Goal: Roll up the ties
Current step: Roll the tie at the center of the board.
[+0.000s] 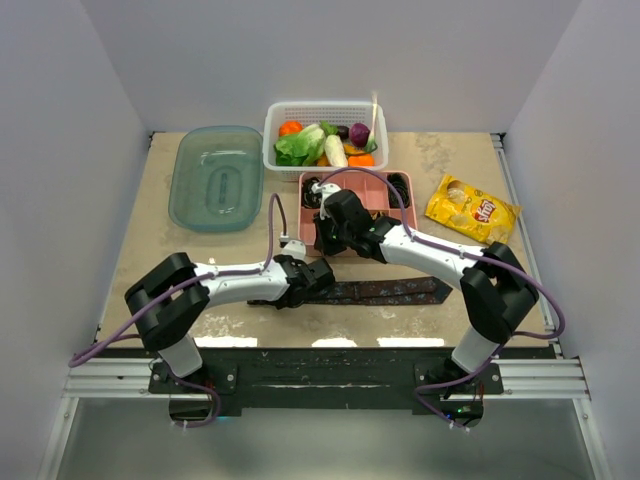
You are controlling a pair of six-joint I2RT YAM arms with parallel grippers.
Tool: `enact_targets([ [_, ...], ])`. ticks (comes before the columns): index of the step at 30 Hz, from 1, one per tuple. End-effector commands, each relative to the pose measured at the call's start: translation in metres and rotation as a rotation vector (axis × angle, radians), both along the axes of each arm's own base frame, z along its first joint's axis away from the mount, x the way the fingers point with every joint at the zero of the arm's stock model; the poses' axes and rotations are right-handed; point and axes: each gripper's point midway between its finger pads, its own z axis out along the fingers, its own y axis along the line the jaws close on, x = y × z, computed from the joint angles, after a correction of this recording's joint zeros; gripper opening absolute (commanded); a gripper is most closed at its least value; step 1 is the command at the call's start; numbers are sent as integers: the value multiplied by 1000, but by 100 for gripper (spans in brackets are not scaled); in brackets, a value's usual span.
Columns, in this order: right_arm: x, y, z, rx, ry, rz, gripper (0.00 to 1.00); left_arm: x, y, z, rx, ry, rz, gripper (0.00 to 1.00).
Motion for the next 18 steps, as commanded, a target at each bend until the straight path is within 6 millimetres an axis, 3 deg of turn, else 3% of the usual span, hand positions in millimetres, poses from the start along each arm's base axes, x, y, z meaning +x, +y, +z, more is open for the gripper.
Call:
enact_targets([
  [1, 1, -3, 12, 17, -25, -12, 0, 9, -31, -2, -146, -27, 2, 5],
  [8, -2, 0, 10, 23, -14, 4, 0, 0, -45, -10, -242, 26, -43, 26],
  [9, -2, 0, 11, 26, -14, 4, 0, 1, -50, -4, -284, 11, -47, 38],
  [11, -3, 2, 10, 31, -9, 12, 0, -1, -51, -2, -316, 14, -61, 50],
  [18, -4, 6, 14, 51, -5, 34, 0, 3, -60, 24, -468, -10, -78, 57],
])
